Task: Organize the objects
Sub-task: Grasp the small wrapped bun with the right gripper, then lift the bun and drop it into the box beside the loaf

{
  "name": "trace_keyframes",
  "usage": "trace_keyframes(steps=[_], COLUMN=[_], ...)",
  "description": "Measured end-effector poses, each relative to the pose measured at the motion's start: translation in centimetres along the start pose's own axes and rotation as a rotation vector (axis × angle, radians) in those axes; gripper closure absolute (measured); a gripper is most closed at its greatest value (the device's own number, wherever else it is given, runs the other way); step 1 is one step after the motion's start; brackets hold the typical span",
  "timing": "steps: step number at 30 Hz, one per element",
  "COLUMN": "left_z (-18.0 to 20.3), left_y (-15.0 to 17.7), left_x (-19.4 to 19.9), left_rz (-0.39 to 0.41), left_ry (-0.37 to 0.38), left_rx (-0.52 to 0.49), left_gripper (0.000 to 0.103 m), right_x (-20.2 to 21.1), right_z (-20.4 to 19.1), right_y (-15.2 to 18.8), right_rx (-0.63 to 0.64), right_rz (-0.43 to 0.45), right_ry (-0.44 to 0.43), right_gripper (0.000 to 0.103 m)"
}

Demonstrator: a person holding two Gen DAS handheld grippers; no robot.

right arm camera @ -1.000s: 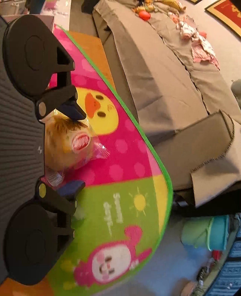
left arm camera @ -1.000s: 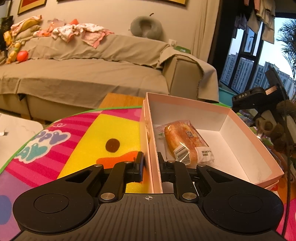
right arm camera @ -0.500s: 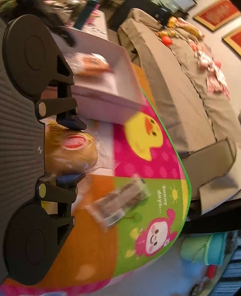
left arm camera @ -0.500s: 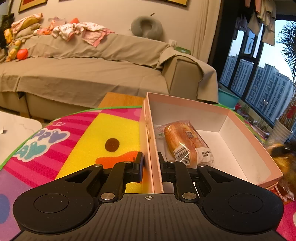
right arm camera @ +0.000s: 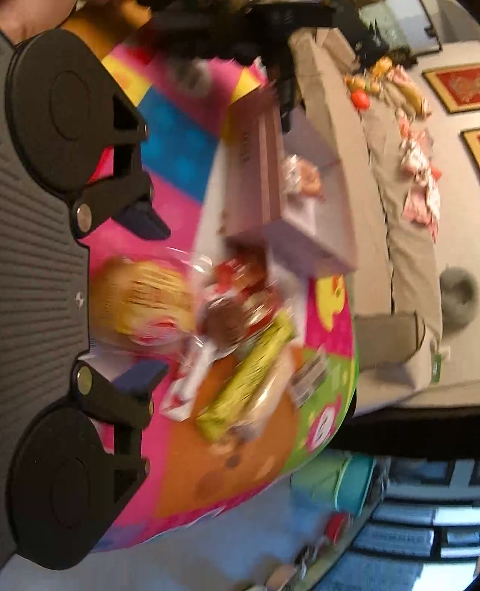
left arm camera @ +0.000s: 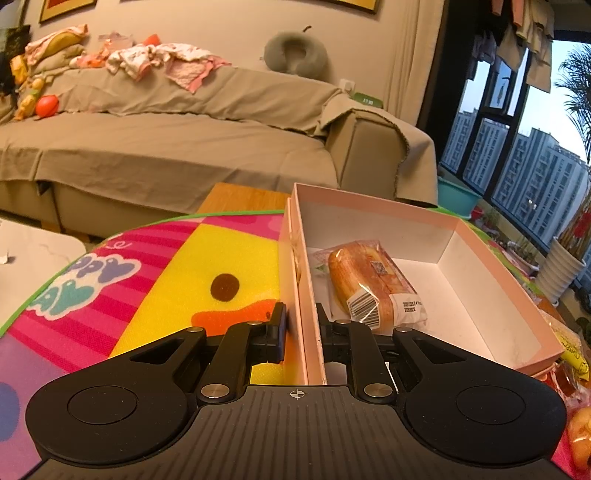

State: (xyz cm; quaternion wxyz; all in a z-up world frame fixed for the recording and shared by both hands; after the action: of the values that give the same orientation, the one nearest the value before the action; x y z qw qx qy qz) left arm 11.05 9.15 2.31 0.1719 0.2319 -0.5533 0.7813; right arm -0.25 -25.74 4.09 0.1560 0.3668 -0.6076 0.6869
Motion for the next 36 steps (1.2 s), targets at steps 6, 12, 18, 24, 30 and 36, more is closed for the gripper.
trace_keyframes(steps=[6,12,18,24,30,36], left_z=[0.1,0.1,0.1,0.1,0.2,0.3], left_y=[0.0,0.0,0.0,0.0,0.0,0.0], left_x=[0.1,0.2,0.1,0.2,0.1,0.1], left_rz=[-0.001,0.001,0.002,0.002,0.001,-0.003], left_ry=[-0.004,-0.003,-0.003,-0.003,-0.003,-0.006], left_rx=[0.001,0.005,0.003,0.004,-0.001,-0.014], left_gripper=[0.087,0.087,0.086,0.086,0.086,0.086], right_x=[-0.5,-0.8,-1.3,-0.3,-1.7,-0.9], right_z=[-0.7,-1.4,-2.3,-1.3,-1.2,-1.9], right_y=[2.4,4.1,3.6,2.2,1.3,0.8], right_rx=[-0.02,-0.041,-0.003,-0.034,-0.002,0.032], right_rz=[-0.03,0.013,-0.013,0.108,0.049,-0.001], right_ry=[-0.019,0.016,0.069,0.109,0.118,0.075], right_gripper=[0.0,0.0,0.0,0.002,0.022,0.048])
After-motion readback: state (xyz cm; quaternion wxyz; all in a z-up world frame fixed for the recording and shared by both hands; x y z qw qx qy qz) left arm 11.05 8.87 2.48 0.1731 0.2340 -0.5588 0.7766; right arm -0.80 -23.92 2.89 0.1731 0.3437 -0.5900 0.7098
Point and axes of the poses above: each gripper's, at about its wrist camera, not at the fingertips, and x roughly against the way its jaws point, z to its right, y to its underside, the point moved 1 cm from there along -x, roughly the way its jaws point, and after that the axes turned 6 degrees about x, right-handed, at the moved point
